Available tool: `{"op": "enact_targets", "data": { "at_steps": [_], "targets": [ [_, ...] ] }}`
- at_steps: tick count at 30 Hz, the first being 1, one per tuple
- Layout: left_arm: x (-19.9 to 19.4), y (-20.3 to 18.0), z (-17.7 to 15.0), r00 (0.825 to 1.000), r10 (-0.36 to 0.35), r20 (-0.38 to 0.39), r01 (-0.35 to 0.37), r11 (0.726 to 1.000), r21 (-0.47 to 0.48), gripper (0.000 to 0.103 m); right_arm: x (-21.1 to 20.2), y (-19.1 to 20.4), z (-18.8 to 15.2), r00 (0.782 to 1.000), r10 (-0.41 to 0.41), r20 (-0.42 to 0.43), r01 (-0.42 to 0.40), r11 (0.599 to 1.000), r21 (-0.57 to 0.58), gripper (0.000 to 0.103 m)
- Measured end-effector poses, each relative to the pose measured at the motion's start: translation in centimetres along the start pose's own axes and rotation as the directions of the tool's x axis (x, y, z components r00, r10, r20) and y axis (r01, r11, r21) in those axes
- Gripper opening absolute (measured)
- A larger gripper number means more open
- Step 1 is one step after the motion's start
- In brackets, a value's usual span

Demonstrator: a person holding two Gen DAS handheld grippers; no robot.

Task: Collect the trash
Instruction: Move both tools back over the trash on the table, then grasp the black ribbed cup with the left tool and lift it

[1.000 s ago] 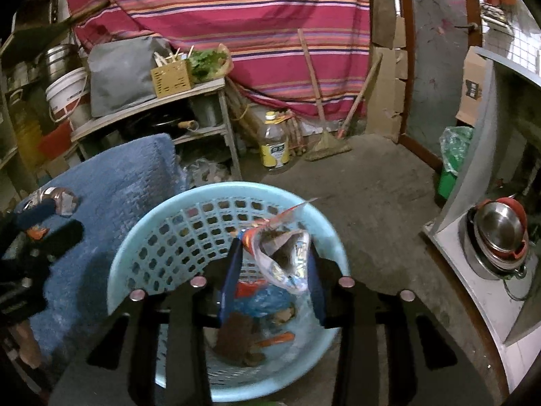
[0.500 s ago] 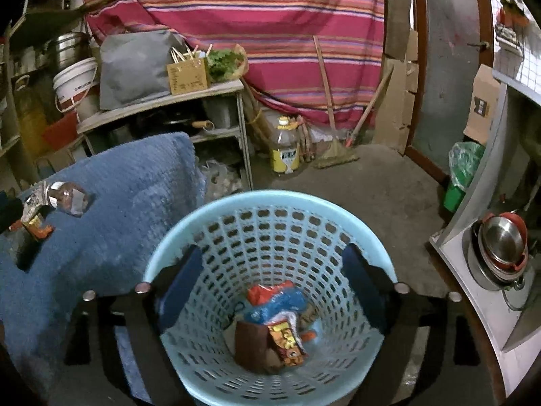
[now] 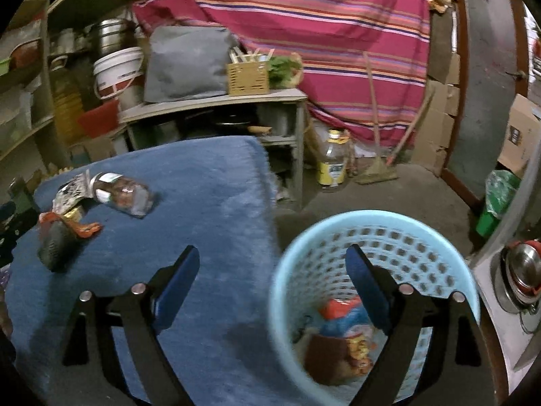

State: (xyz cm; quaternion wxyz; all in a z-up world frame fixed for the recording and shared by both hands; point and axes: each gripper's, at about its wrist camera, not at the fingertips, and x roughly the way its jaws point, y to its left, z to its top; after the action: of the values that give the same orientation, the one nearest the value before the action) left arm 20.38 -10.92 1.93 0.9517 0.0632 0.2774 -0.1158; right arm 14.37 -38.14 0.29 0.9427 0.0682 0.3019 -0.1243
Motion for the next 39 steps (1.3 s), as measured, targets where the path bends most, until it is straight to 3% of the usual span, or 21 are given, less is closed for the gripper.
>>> {"op": "enact_targets", "data": {
  "at_steps": [7,12,23,27,30,39],
  "targets": [
    [2.4,3.6,-2.1,0.996,0.018,-0.089,-0.019,1.0,-0.002,0.097,1.8,4.7,0.0,0.999,0.028,-0.023,-0.029,0.999,-0.04,0.087],
    [4.5,4.2,-2.9,0.989,-0.017,-0.147,0.016,1.0,-0.005,0.097,3.1,6.8,0.2,0.999,0.019,-0.04,-0.02,0.999,-0.032,0.087],
    [7.2,3.0,-2.2,0.979,-0.086,-0.185,0.089,0.996,0.008,0.097,4.2,7.3,0.3,0.998,0.017,-0.057,-0.019,0.999,-0.035,0.088],
    [8.2,2.6,-2.5,0.97,-0.1,-0.223,0.104,0.995,0.009,0.082,4.2,7.2,0.3,0.998,0.012,-0.056,-0.014,0.999,-0.034,0.088],
    [8.3,2.2,-2.8,0.971,-0.061,-0.23,0.073,0.996,0.043,0.074,4.1,7.2,0.2,0.998,0.014,-0.055,-0.016,0.999,-0.034,0.088],
    [4.7,4.1,-2.4,0.983,-0.065,-0.171,0.069,0.998,0.013,0.073,3.8,9.2,0.2,0.998,0.04,-0.054,-0.043,0.997,-0.058,0.088]
  ]
}}
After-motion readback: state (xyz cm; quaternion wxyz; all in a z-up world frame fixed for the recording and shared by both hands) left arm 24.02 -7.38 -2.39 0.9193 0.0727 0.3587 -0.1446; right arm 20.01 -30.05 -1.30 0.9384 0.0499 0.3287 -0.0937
